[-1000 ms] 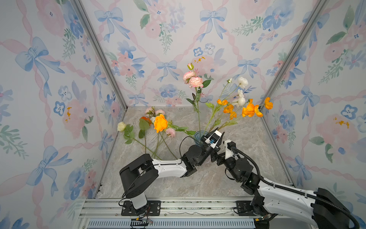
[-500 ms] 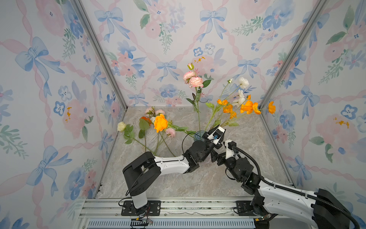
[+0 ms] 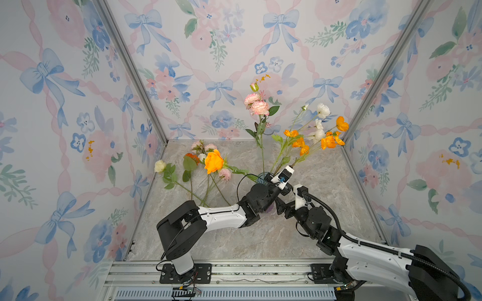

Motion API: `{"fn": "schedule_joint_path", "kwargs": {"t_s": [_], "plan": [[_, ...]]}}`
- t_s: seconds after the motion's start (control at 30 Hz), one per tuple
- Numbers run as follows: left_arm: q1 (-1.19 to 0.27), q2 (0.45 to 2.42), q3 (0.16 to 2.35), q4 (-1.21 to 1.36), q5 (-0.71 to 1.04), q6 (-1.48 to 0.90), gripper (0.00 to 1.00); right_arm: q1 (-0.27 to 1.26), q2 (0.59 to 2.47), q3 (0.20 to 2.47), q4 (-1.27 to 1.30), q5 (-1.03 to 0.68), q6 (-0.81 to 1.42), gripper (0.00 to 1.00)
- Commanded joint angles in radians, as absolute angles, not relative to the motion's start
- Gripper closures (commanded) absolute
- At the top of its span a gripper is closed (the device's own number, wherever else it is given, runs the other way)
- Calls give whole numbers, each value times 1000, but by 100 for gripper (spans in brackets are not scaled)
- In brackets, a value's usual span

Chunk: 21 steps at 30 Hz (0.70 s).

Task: Arrange the flowers into the vase
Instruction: 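Push the poppy stems down into the vase with the left gripper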

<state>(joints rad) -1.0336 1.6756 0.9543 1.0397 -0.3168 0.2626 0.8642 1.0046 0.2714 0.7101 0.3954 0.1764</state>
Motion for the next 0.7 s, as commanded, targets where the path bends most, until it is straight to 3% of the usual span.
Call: {"fn": "schedule_joint_path", "kwargs": {"t_s": [0.0, 0.4, 0.67], "plan": [[-1034, 1605, 917, 1046, -304, 207, 100, 858, 1017, 282, 724, 383, 193, 3], [-1044, 1494, 747, 1137, -322, 159, 100, 859, 1029, 287, 730, 373, 188, 3], [-1050, 1518, 653, 1184, -362, 141, 100, 862, 1038, 288, 740, 367, 181, 3]]}}
